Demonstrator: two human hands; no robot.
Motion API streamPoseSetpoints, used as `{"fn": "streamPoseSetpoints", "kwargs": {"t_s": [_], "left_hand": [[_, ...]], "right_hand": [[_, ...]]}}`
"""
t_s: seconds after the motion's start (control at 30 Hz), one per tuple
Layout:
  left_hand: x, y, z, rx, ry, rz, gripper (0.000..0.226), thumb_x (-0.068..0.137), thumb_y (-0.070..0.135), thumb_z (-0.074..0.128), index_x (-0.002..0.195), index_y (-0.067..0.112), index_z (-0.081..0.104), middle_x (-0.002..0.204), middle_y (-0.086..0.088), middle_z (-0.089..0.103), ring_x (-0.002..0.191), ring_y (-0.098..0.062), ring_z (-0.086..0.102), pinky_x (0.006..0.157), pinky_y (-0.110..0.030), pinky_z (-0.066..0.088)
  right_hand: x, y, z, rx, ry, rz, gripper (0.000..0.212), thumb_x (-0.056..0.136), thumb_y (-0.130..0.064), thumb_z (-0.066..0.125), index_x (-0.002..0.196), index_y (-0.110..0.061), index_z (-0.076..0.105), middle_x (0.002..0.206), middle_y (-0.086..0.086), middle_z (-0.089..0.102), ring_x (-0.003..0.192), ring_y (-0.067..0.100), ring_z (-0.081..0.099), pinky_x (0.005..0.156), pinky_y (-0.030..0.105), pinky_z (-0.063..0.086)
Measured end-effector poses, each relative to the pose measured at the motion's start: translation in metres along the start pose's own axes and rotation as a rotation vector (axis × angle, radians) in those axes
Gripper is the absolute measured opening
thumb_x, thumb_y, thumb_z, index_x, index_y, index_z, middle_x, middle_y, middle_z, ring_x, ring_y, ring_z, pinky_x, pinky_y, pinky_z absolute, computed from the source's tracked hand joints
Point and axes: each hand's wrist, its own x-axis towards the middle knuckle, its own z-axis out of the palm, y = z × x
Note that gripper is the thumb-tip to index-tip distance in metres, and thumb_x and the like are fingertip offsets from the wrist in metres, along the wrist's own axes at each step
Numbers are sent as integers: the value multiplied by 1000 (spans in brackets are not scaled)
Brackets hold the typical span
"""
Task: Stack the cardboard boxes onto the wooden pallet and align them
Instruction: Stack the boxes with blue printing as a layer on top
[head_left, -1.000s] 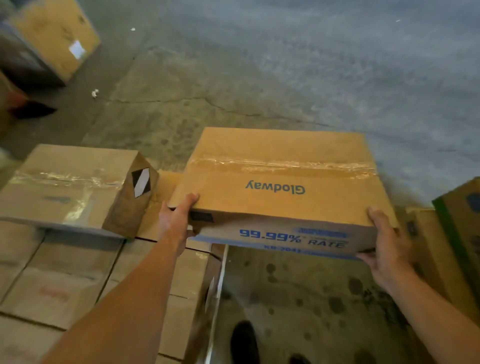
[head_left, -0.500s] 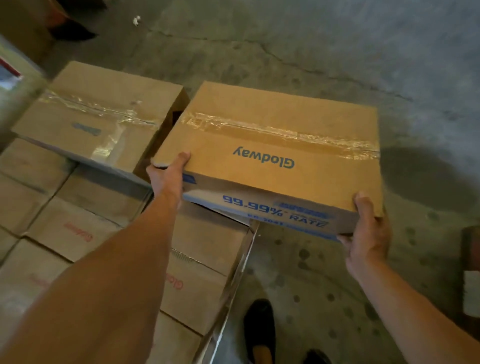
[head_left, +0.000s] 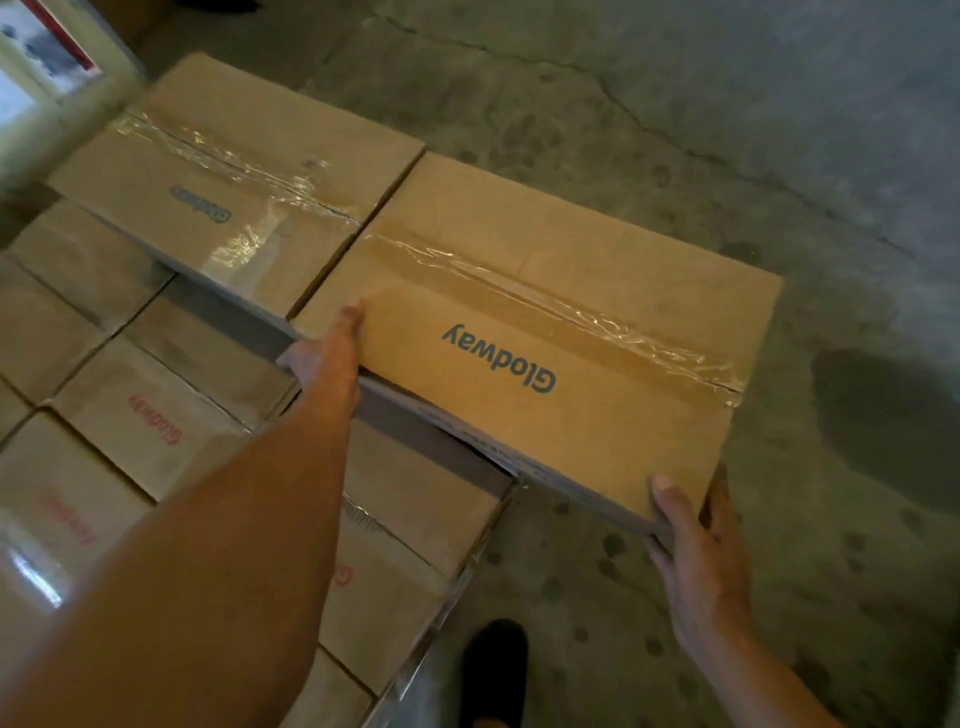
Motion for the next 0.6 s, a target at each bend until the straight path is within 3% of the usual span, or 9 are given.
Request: {"fn": "streamPoseSetpoints", "kwargs": {"t_s": [0.03, 0.1, 0.2, 0.27, 0.33, 0.37, 0.43, 0.53, 0.6], "left_hand": [[5, 0, 1, -22, 23, -1, 123, 52, 59, 91, 143, 3, 30, 130, -9, 55, 108, -23, 61, 101, -40, 52], [25, -5, 3, -42, 20, 24, 148, 32, 72, 90, 147, 3, 27, 130, -6, 60, 106, -21, 65, 96, -41, 55], [107, -39, 2, -30, -42, 70, 135, 20, 80, 85, 132, 12, 55, 115, -3, 72, 97, -18, 73, 88, -45, 60], [94, -22, 0, -32, -67, 77, 110, 38, 77, 86, 125, 15, 60, 112, 1, 73, 95, -14, 73, 87, -44, 60], [69, -2, -3, -11, -64, 67, 69, 74, 53, 82, 123, 12, 55, 114, -1, 69, 96, -15, 70, 83, -40, 60], [52, 10, -2, 6, -33, 63, 60, 80, 43, 80, 123, 13, 52, 117, -3, 67, 99, -17, 69, 83, -39, 60], [45, 18, -2, 49, 36, 117, 58, 82, 34, 81, 123, 13, 47, 118, -3, 62, 106, -21, 65, 88, -41, 59], [48, 25, -4, 156, 50, 133, 57, 90, 29, 74, 133, 9, 42, 118, -1, 56, 99, -14, 60, 67, -26, 57], [44, 27, -2, 172, 48, 135, 59, 92, 31, 73, 136, 10, 41, 124, -2, 58, 90, -11, 58, 64, -27, 56]], "right_hand": [[-1, 2, 1, -15, -22, 5, 67, 98, -29, 63, 154, -45, 31, 120, -29, 56, 122, 16, 54, 115, 57, 35], [-3, 2, 4, -18, -50, -5, 68, 98, -30, 63, 154, -47, 29, 117, -34, 53, 127, 18, 51, 115, 58, 35], [-5, -1, 5, -10, -61, -13, 70, 98, -28, 64, 156, -43, 28, 114, -35, 52, 117, 14, 54, 115, 58, 36], [-3, 0, 8, -30, -87, -13, 73, 97, -28, 64, 157, -42, 25, 117, -33, 53, 112, 11, 54, 115, 55, 37], [-2, 5, 14, -68, -114, -28, 75, 96, -31, 65, 157, -44, 23, 126, -28, 53, 119, 12, 53, 115, 54, 38], [-2, 8, 17, -89, -121, -39, 76, 96, -34, 66, 157, -46, 23, 127, -30, 53, 122, 12, 53, 115, 53, 39], [-3, 14, 24, -117, -125, -47, 77, 94, -37, 68, 156, -48, 24, 118, -42, 53, 123, 11, 54, 113, 52, 41], [-9, 22, 35, -122, -118, -65, 78, 92, -41, 69, 155, -50, 24, 126, -37, 54, 126, 10, 55, 114, 50, 41], [-11, 24, 38, -114, -104, -64, 78, 93, -39, 68, 156, -47, 23, 126, -36, 54, 122, 5, 56, 114, 46, 41]]}}
